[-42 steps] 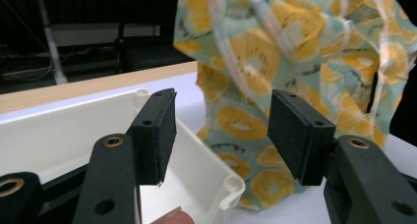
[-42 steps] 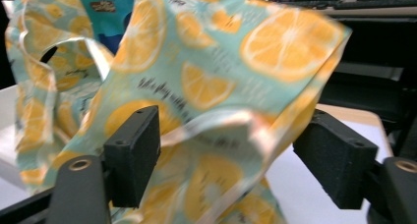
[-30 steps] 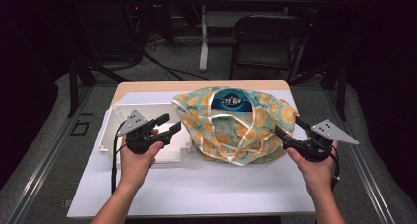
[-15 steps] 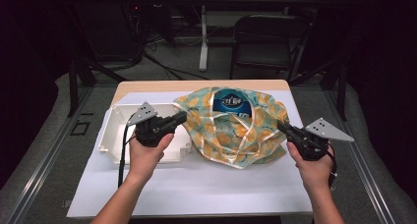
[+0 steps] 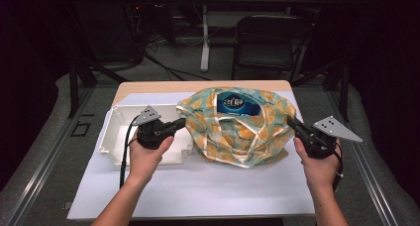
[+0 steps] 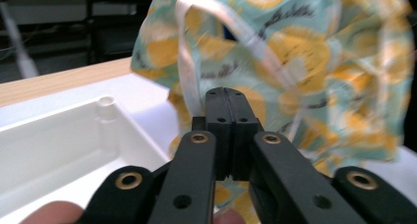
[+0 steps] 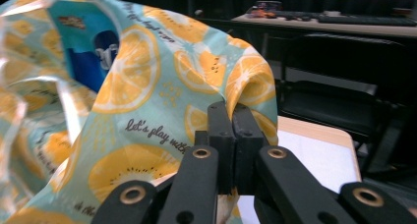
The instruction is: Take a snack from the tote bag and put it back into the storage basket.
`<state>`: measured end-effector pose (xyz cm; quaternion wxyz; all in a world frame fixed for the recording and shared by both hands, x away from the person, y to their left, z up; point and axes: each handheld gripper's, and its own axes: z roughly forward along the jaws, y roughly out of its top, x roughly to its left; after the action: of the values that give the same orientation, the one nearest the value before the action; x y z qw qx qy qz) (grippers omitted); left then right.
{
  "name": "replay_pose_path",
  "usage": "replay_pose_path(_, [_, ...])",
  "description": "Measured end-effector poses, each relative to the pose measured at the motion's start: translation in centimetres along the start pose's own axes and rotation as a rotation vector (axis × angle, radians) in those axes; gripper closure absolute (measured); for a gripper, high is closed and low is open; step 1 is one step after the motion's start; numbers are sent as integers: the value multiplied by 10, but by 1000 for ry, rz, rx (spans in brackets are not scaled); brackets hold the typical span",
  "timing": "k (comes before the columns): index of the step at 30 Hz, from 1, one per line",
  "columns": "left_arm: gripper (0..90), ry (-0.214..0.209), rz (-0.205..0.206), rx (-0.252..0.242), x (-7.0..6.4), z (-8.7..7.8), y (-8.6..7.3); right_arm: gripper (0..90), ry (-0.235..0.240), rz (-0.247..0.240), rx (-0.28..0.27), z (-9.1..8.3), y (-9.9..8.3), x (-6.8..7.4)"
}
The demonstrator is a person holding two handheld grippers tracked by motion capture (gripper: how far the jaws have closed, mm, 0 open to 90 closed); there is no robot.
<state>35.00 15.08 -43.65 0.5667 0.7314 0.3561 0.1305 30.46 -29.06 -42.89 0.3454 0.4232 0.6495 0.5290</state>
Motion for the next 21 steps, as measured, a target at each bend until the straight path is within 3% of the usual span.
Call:
replay_pose_path(1, [756, -3, 1, -17, 0, -1, 1, 831, 25, 0, -2, -1, 0, 0])
replay_pose_path(2, [590, 30, 1, -30, -1, -1, 3, 691, 64, -2, -16, -3, 0, 2])
replay_pose_path(3, [544, 30, 1, -30, -1, -1, 3, 691, 64, -2, -16, -3, 0, 2])
replay_pose_path(4, [477, 54, 7, -27, 0, -2, 4, 562, 75, 7, -32, -7, 1, 5])
replay_pose_path(5, [477, 73, 3, -32, 2, -2, 5, 562, 75, 7, -32, -7, 1, 5])
replay_pose_path(8, [423, 57, -39, -48, 7, -3, 4, 441, 79, 37, -40, -14, -1, 7])
replay_pose_path(9, [377, 51, -40, -36, 8, -2, 4, 388, 61, 25, -44, -18, -3, 11])
replay_pose_path(10, [377, 47, -42, -21, 9, 0, 3, 388, 61, 25, -44, -18, -3, 11])
replay_pose_path(11, [375, 44, -46, -1, 10, 1, 2, 346, -4, 0, -42, -24, -4, 14])
replay_pose_path(13, [377, 36, -58, 1, 12, 4, 0, 345, -15, 9, -48, -28, -4, 14])
replay_pose_path(15, [387, 16, -68, -4, 13, 6, -1, 365, -5, 51, -73, -37, -6, 14])
replay_pose_path(16, [396, 3, -71, -14, 13, 7, -2, 391, 22, 62, -76, -40, -8, 17])
replay_pose_path(19, [471, -50, -69, -35, 11, 10, -2, 411, 124, 30, -32, -37, -18, 34])
replay_pose_path(21, [553, -51, -58, -40, 7, 13, -1, 387, 169, 27, 5, -29, -26, 49])
